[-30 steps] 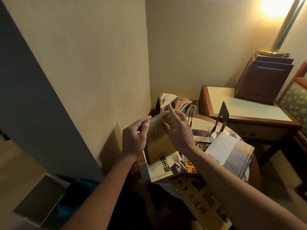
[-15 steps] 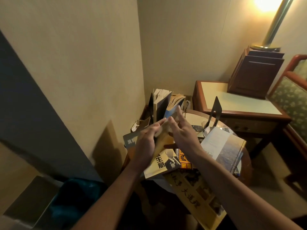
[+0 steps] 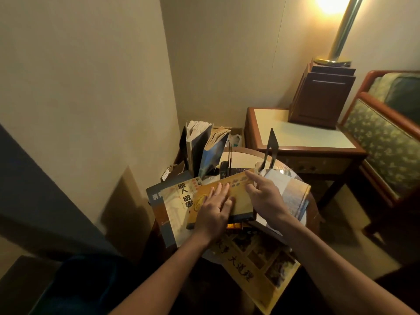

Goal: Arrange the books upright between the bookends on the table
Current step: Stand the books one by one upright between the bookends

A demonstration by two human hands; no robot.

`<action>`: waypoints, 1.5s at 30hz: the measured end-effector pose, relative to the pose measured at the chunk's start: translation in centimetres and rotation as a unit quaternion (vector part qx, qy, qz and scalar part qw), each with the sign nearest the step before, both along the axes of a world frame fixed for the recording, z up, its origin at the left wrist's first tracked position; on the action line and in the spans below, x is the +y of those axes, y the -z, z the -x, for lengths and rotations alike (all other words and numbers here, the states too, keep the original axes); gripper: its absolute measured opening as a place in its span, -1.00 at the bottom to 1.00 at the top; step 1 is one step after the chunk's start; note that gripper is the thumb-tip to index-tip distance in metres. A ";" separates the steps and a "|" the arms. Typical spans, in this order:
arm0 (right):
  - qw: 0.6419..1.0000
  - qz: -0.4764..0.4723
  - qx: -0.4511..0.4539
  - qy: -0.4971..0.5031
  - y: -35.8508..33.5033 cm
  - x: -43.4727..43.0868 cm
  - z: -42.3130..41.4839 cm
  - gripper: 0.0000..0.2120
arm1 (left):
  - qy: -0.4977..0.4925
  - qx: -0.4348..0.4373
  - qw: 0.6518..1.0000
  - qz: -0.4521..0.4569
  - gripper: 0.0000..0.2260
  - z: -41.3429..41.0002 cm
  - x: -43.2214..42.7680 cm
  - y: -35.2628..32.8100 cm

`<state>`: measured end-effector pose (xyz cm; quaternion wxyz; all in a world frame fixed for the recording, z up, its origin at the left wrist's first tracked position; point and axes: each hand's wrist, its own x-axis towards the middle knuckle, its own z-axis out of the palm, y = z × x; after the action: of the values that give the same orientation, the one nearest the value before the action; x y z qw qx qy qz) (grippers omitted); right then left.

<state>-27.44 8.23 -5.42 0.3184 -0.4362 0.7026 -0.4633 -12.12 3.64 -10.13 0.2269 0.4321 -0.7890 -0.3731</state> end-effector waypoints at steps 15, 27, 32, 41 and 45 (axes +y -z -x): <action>0.975 0.067 0.208 -0.033 -5.2 -5.3 2.6 -0.56 | -0.007 -0.096 0.981 0.169 -0.46 0.5 -10.2 -2.8; 0.961 0.012 0.269 -0.068 -5.0 -18.5 2.9 -0.55 | 0.036 -0.223 0.913 0.339 -0.47 -0.3 -20.0 -3.5; 0.954 -0.033 0.284 -0.093 -3.5 -22.8 2.0 -0.59 | 0.036 -0.224 0.887 0.403 -0.52 -1.5 -22.4 -2.8; 0.975 -0.069 0.168 -0.130 -1.7 -26.2 -0.5 -0.56 | -0.002 -0.129 0.930 0.345 -0.56 -3.5 -23.9 -1.0; 0.966 -0.108 0.145 -0.185 0.0 -25.9 -0.9 -0.47 | -0.012 -0.120 0.936 0.331 -0.46 -4.0 -24.0 -0.7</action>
<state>-26.50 -17.66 -5.44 0.3383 -0.5844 0.6940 -0.2496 -8.15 -20.37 -9.42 0.2653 0.3832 -0.8841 -0.0337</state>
